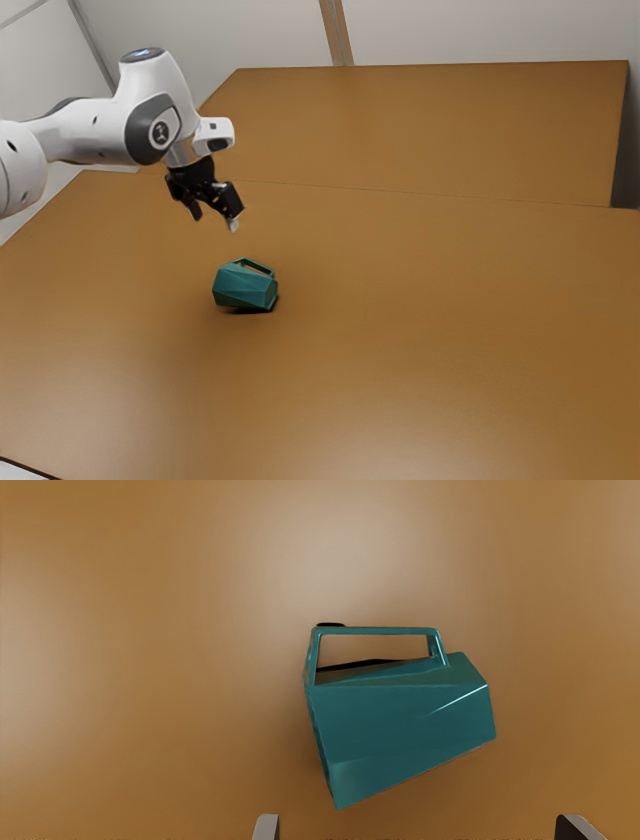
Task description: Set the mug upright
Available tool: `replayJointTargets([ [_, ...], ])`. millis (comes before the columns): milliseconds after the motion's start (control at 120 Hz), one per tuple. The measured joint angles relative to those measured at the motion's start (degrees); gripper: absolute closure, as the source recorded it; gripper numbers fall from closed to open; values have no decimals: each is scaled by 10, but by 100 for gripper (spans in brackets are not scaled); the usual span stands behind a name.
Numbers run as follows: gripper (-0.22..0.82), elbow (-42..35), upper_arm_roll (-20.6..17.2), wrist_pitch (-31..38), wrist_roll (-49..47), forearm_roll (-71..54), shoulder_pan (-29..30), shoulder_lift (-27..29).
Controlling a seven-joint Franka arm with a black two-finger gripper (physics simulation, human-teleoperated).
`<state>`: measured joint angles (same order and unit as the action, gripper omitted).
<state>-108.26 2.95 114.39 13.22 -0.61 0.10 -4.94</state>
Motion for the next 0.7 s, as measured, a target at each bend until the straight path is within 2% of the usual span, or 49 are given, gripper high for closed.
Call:
replayJointTargets([
  [183, 0, -30, 34, 3, 9, 26, -3, 30],
  [292, 0, -36, 35, 3, 29, 76, 30, 32],
  [475, 0, -37, 23, 4, 104, 173, 113, -10],
  [700, 0, -32, 21, -2, 201, 244, 129, -53],
])
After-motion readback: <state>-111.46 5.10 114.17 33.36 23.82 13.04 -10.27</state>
